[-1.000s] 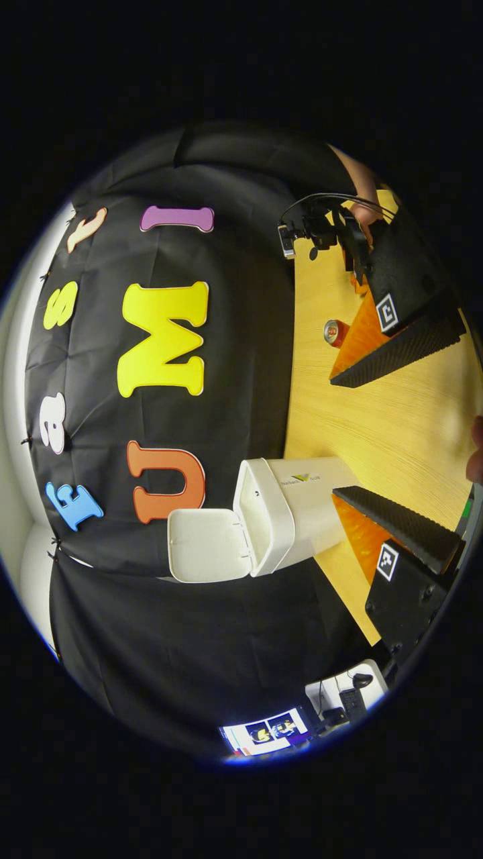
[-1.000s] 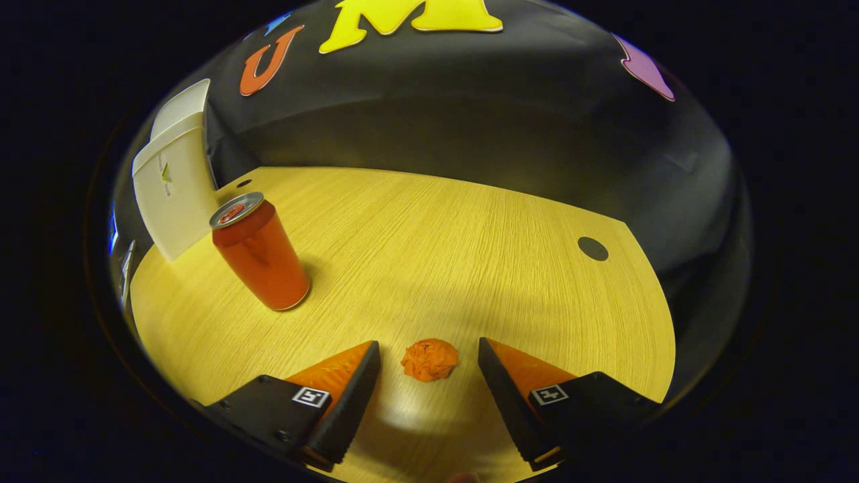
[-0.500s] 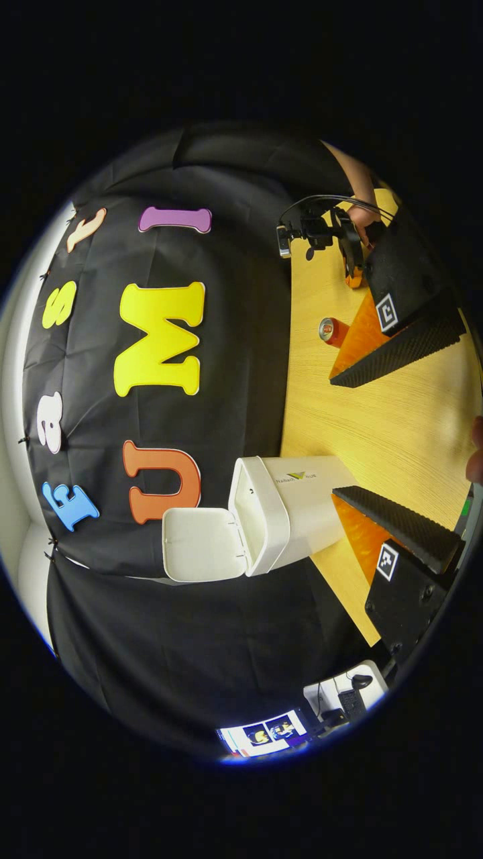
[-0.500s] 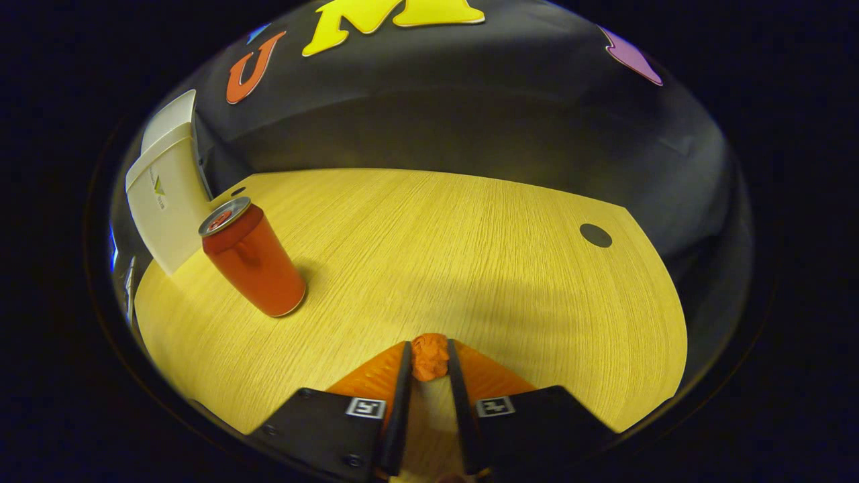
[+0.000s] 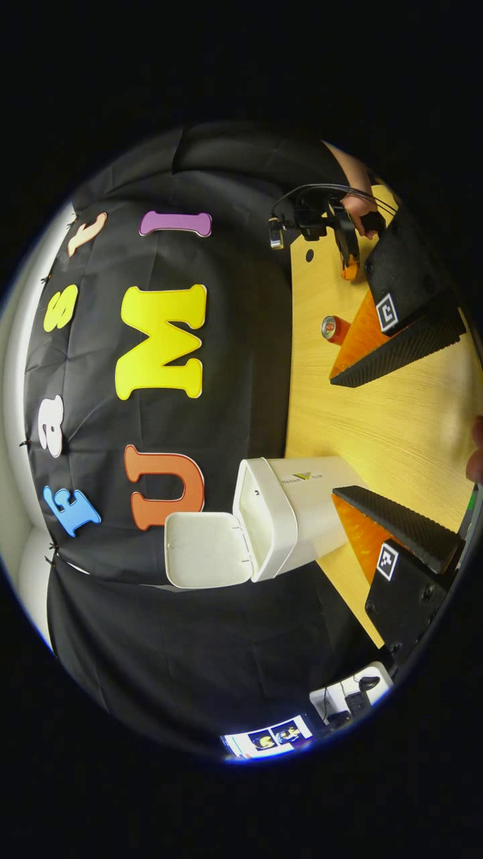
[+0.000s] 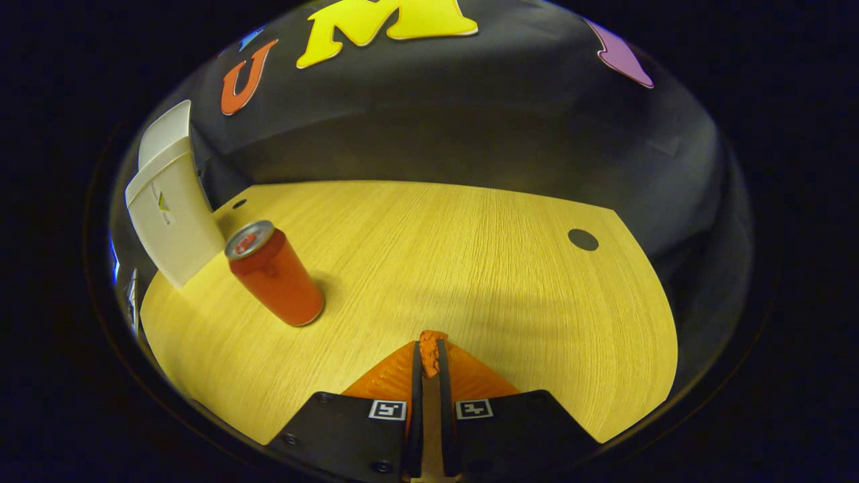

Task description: Press the lid of the desktop garbage bin to open it, pick up the crumpled paper on the desktop and throw it into the bin, then pick up the pop can on the desktop and drop it into the bin, and finally close the garbage bin lid.

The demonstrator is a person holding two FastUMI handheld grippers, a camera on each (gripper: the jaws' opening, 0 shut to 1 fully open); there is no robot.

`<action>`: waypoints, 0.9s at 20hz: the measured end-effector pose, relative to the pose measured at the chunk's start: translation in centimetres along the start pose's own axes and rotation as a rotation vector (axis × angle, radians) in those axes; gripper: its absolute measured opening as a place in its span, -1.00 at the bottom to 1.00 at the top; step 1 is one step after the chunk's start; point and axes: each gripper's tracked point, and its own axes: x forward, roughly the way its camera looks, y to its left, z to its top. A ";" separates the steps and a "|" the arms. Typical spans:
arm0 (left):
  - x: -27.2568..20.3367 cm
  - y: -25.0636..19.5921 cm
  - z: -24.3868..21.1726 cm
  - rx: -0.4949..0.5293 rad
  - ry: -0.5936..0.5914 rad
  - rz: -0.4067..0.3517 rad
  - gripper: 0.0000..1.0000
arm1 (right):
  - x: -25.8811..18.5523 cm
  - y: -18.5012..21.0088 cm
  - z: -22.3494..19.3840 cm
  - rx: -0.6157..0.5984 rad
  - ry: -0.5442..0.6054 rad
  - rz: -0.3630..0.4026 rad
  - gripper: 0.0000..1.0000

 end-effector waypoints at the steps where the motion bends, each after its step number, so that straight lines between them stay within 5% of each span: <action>1: 0.3 -0.1 0.1 -0.002 -0.004 -0.010 0.95 | -1.1 0.4 0.6 0.004 -0.016 -0.001 -0.75; 9: 1.5 -0.8 0.5 -0.009 -0.036 -0.109 0.96 | -9.7 4.5 5.7 -0.001 -0.157 -0.006 -0.76; 18: 3.3 -0.3 0.9 0.028 -0.067 -0.146 0.96 | -16.5 12.9 14.7 -0.090 -0.319 0.090 -0.77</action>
